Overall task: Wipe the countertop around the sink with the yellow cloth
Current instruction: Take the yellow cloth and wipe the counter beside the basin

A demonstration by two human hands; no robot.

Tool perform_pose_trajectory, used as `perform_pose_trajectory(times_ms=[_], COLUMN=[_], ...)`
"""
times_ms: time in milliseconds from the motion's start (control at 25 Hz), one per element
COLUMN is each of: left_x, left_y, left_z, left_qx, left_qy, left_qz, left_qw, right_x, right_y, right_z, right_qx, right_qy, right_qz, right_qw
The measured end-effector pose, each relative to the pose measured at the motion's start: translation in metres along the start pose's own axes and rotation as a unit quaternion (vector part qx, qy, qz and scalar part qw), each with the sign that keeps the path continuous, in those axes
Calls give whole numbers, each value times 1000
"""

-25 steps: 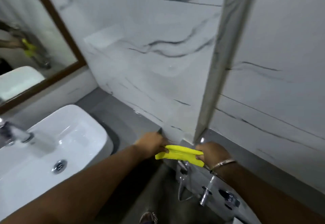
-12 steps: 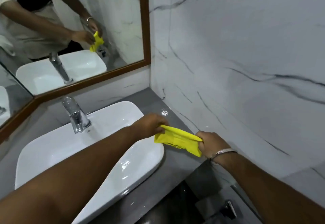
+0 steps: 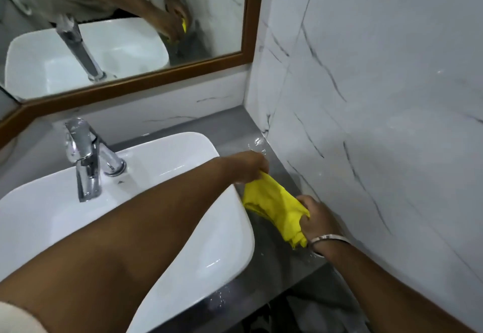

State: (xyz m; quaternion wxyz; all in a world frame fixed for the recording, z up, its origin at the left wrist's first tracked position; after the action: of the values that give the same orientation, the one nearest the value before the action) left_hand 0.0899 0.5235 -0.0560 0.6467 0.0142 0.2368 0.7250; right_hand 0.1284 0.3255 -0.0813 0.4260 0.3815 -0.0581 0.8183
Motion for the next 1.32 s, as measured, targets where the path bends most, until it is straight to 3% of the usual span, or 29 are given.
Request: perform_pose_trajectory(times_ms=[160, 280, 320, 400, 480, 520, 680, 840, 1000, 1120, 1200, 1320], left_x=[7, 15, 18, 23, 28, 31, 44, 41, 33, 34, 35, 33], left_y=[-28, -30, -24, 6, 52, 74, 91, 82, 81, 78, 79, 78], left_z=[-18, -13, -6, 13, 15, 8, -37, -42, -47, -50, -51, -50], left_qx=[70, 62, 28, -113, -227, -236, -138, -146, -169, -178, -173, -171], left_qy=[-23, -36, -44, -47, -35, -46, -108, -73, -27, -15, -13, -14], left_qz=[9, 56, 75, 71, 35, 31, 26, 31, 69, 77, 77, 75], left_qw=[997, 996, 996, 990, 973, 970, 984, 986, 983, 981, 982, 982], right_x=[-36, -37, -34, -23, -13, -10, -18, -24, -27, 4, 36, 36], right_y=[-24, -31, -31, -25, -22, -26, -63, -77, -104, -163, -203, -171], right_z=[-21, -21, -22, -27, -40, -50, -94, -110, -105, -115, -127, -162], right_qx=[10, 11, 5, -14, -21, -2, 58, 34, -17, -18, 35, 90], right_qy=[12, 95, 163, 292, 323, 321, 334, 357, 289, 244, 231, 255], right_qz=[-35, -32, 0, 89, 173, 194, 202, 206, 114, 117, 143, 307], right_qw=[999, 995, 987, 952, 930, 927, 919, 911, 950, 962, 962, 912])
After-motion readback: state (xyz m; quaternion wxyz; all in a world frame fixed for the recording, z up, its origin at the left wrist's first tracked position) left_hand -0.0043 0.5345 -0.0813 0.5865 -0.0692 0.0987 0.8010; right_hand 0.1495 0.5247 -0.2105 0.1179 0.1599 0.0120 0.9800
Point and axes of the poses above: each hand's wrist, its own y-axis away from the middle knuckle, its own z-axis out of the back of the hand, x = y × z, the point moved 7 cm from there along -y, towards the middle knuckle, and after that the axes turned 7 degrees about -y, right-handed, at the moved point
